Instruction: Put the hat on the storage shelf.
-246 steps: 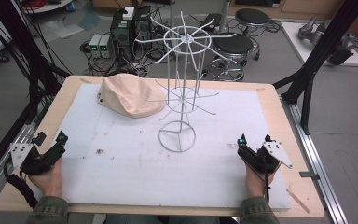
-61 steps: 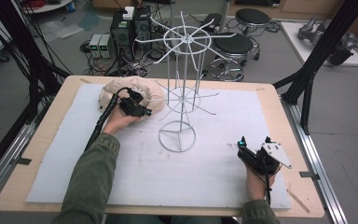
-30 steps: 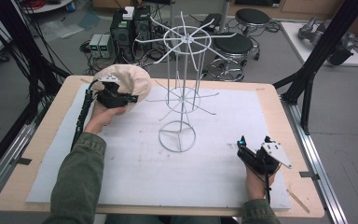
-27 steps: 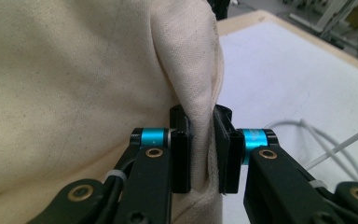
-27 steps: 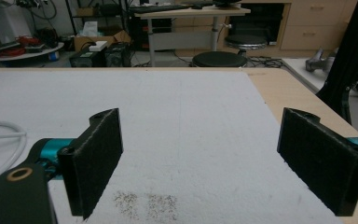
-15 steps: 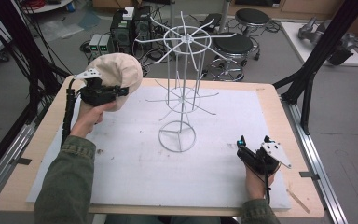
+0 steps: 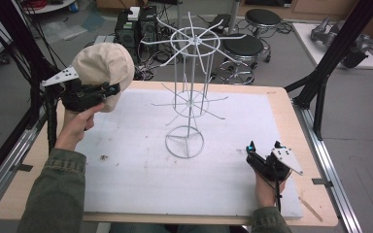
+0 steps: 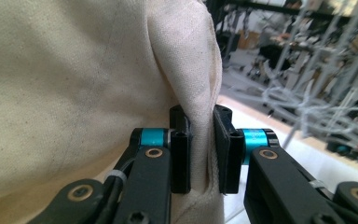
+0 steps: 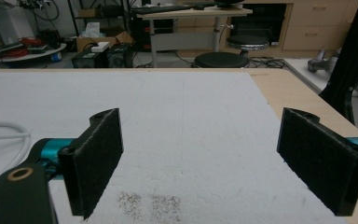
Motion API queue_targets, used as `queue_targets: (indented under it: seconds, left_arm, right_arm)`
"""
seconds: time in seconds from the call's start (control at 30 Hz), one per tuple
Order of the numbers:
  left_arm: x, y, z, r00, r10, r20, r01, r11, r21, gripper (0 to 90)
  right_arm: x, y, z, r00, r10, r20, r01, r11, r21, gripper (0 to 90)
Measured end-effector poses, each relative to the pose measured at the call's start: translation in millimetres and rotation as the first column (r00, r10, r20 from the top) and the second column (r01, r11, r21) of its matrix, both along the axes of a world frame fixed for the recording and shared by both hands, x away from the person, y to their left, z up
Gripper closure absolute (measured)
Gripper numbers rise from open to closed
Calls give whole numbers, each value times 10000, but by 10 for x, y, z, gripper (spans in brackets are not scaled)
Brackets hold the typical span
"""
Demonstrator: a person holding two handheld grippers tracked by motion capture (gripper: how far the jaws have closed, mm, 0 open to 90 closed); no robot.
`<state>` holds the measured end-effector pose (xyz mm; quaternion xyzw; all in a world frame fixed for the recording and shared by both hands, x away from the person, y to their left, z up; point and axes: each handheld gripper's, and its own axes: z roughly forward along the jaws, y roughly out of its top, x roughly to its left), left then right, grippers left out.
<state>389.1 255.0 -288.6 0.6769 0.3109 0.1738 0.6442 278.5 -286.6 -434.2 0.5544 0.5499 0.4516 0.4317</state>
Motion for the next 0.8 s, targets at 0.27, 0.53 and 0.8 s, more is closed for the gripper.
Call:
queue_targets:
  seconds: [0.27, 0.53, 0.8]
  left_arm:
    - [-253, 14, 252, 9938, -475, 1008, 504, 9984, -264, 785]
    - [-437, 17, 407, 9832, -910, 1582, 1054, 9908, -852, 785]
    - [-641, -71, 603, 9617, -1349, 2387, 1630, 9813, -1020, 785]
  right_arm:
    - [7, 10, -5, 10000, 30, -43, -30, 10000, 15, 134]
    - [6, 6, -3, 10000, 42, -14, -42, 10000, -3, 133]
    - [14, 11, -9, 9999, 48, -103, -48, 10000, 23, 134]
